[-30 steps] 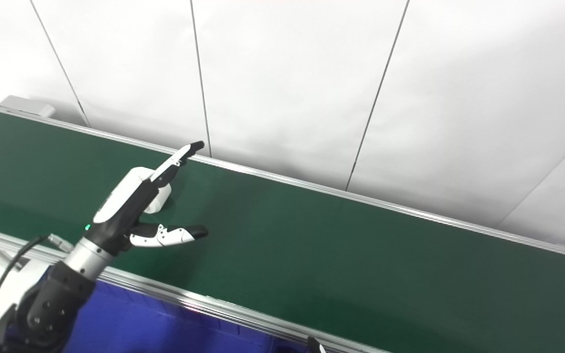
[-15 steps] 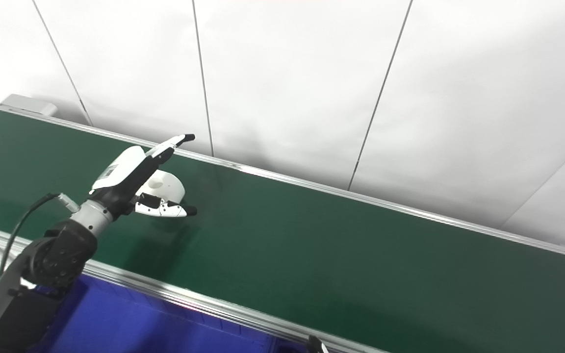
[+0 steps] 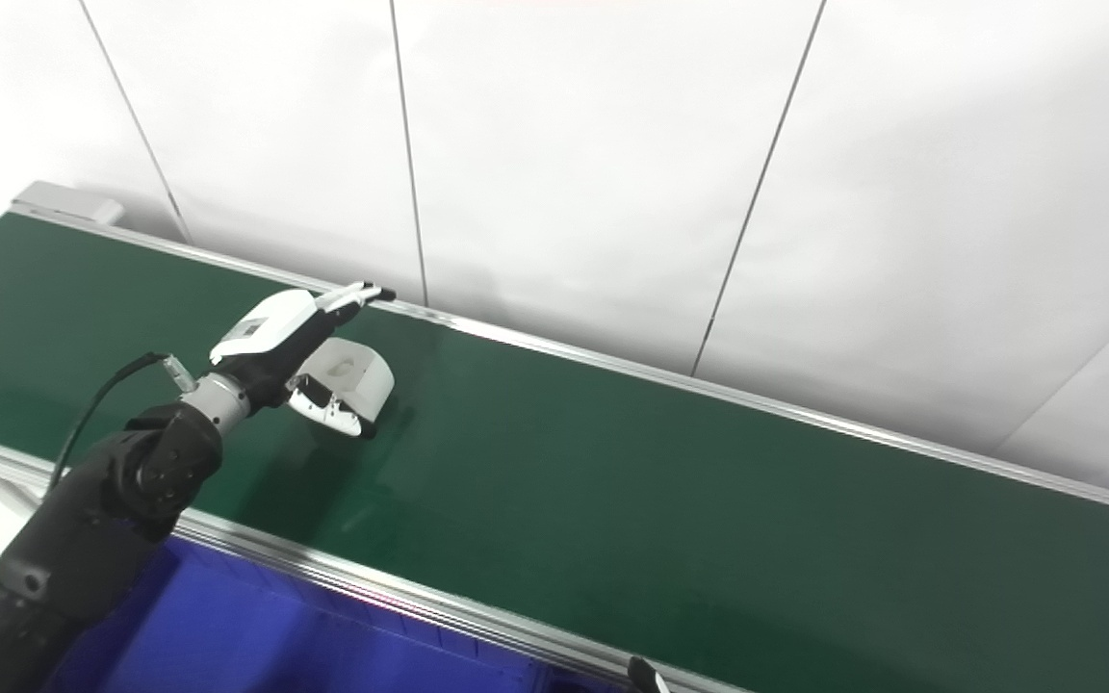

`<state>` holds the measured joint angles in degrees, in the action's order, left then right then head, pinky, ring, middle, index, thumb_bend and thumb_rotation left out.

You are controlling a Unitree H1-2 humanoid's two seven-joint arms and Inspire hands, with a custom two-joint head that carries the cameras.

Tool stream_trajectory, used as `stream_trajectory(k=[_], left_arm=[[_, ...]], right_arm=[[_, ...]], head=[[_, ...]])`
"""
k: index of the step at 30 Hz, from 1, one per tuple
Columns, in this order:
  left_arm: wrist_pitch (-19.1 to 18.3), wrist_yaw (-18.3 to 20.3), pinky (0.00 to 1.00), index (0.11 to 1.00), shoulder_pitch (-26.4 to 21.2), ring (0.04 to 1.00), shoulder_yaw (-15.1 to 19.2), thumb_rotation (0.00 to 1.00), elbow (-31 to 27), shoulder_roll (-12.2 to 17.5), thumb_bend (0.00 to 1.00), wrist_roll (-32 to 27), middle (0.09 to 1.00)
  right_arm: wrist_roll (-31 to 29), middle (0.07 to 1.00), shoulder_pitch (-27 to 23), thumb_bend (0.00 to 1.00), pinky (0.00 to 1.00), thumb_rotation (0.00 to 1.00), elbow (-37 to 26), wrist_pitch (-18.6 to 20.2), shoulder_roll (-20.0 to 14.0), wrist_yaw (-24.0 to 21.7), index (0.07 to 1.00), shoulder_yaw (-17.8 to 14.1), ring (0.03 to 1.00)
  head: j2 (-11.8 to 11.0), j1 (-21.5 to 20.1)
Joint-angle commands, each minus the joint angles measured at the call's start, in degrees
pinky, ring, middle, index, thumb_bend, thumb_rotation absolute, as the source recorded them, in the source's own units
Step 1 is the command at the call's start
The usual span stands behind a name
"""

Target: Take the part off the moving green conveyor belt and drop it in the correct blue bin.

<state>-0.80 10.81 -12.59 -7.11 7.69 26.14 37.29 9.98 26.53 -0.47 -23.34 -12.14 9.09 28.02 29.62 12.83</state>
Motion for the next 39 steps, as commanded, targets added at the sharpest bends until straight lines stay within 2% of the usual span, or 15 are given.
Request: stream_trajectory(k=[1, 6, 8, 10, 11, 12, 13, 16, 23, 30, 33, 36, 37, 38, 39], left_arm=[[0.77, -2.18, 0.96, 0.877, -2.80, 0.987, -0.40, 0.00, 0.59, 1.43, 0.88, 1.18, 0.986], [0.38, -3.37, 0.96, 0.854, -4.45, 0.978, -2.10, 0.00, 4.51, 0.88, 0.82, 2.21, 0.975], [0.96, -4.38, 0.94, 0.829, -4.89, 0.942, -2.31, 0.00, 5.90, 0.51, 0.79, 1.85, 0.929], [1.89, -5.61, 0.68, 0.781, -5.32, 0.787, -1.82, 0.00, 7.58, -0.50, 0.69, -0.01, 0.827], [2.37, -6.26, 0.66, 0.778, -5.58, 0.778, -1.83, 0.00, 8.50, -0.95, 0.68, -0.59, 0.822], [2.75, -6.98, 0.56, 0.735, -5.80, 0.627, -1.99, 0.00, 9.24, -1.29, 0.58, -0.76, 0.750], [3.17, -7.77, 0.48, 0.678, -5.99, 0.505, -2.25, 0.00, 9.90, -1.48, 0.53, -0.60, 0.624], [4.15, -10.25, 0.34, 0.561, -6.38, 0.381, -2.77, 0.00, 11.66, -2.09, 0.50, -0.14, 0.503], [2.07, -10.56, 0.32, 0.524, -5.54, 0.378, -2.55, 0.00, 10.25, -2.84, 0.50, -1.37, 0.483], [-0.45, -8.60, 0.29, 0.530, -3.13, 0.359, -1.96, 0.00, 4.25, -2.40, 0.49, -3.09, 0.469], [-1.47, -7.81, 0.30, 0.529, 0.38, 0.361, -0.17, 0.00, -2.88, -2.66, 0.49, -5.11, 0.471], [-4.04, -6.04, 0.25, 0.531, 3.67, 0.344, 1.50, 0.00, -10.10, -3.22, 0.49, -7.12, 0.446], [-4.46, -5.36, 0.25, 0.532, 5.33, 0.343, 2.17, 0.00, -13.09, -3.47, 0.49, -8.52, 0.448], [-4.77, -4.87, 0.26, 0.534, 6.49, 0.347, 2.62, 0.00, -15.16, -3.64, 0.49, -9.51, 0.458], [-4.24, -4.45, 0.30, 0.531, 8.14, 0.358, 3.11, 0.00, -17.47, -3.67, 0.49, -10.98, 0.475]], right_arm=[[0.16, 0.922, 0.50, 0.73, 0.87, 0.77, -2.05, -3.58, -0.26, 1.37, 0.945, 0.39, 0.895], [0.24, 0.912, 0.33, 0.74, 0.85, 0.77, -2.02, -3.58, -0.61, 2.74, 0.937, 1.02, 0.886], [0.30, 0.906, 0.32, 0.75, 0.86, 0.78, -2.03, -3.58, -0.84, 3.00, 0.941, 1.24, 0.884], [0.21, 0.899, 0.21, 0.75, 0.85, 0.77, -2.03, -3.58, -0.94, 3.40, 0.938, 1.49, 0.879], [0.04, 0.899, 0.18, 0.75, 0.85, 0.77, -2.04, -3.58, -0.93, 3.66, 0.938, 1.61, 0.879], [-0.23, 0.895, 0.16, 0.76, 0.85, 0.77, -2.07, -3.58, -0.95, 3.89, 0.934, 1.79, 0.876], [-0.45, 0.891, 0.14, 0.76, 0.85, 0.76, -2.08, -3.58, -1.01, 4.06, 0.930, 1.95, 0.875], [-0.33, 0.889, 0.34, 0.75, 0.85, 0.76, -2.28, -3.58, -1.04, 4.31, 0.931, 2.07, 0.877], [-0.58, 0.886, 0.84, 0.76, 0.86, 0.76, -2.59, -3.58, -0.50, 4.23, 0.927, 1.74, 0.879], [-0.60, 0.890, 0.65, 0.74, 0.83, 0.74, -2.82, -3.58, -0.47, 4.41, 0.923, 1.83, 0.876], [-0.12, 0.891, 0.81, 0.72, 0.82, 0.74, -3.30, -3.57, -0.33, 4.62, 0.923, 1.82, 0.876], [0.19, 0.892, 1.03, 0.70, 0.82, 0.72, -4.25, -3.57, -0.24, 4.68, 0.920, 1.84, 0.879], [0.43, 0.894, 1.14, 0.70, 0.82, 0.72, -4.61, -3.57, -0.19, 4.74, 0.921, 1.76, 0.880], [0.59, 0.896, 1.22, 0.71, 0.82, 0.72, -4.85, -3.57, -0.15, 4.77, 0.923, 1.69, 0.880], [0.55, 0.901, 1.43, 0.71, 0.84, 0.73, -5.33, -3.56, -0.15, 4.48, 0.931, 1.57, 0.887]], head=[[0.03, -0.07], [0.10, 0.06], [0.21, 0.03], [0.21, 0.03], [0.21, 0.03], [0.39, 0.01], [0.39, 0.01], [0.69, 0.02], [1.33, -0.03], [1.97, -0.16], [3.85, -0.80], [5.33, -1.30], [7.20, -1.88], [7.20, -1.88], [9.18, -2.90]])
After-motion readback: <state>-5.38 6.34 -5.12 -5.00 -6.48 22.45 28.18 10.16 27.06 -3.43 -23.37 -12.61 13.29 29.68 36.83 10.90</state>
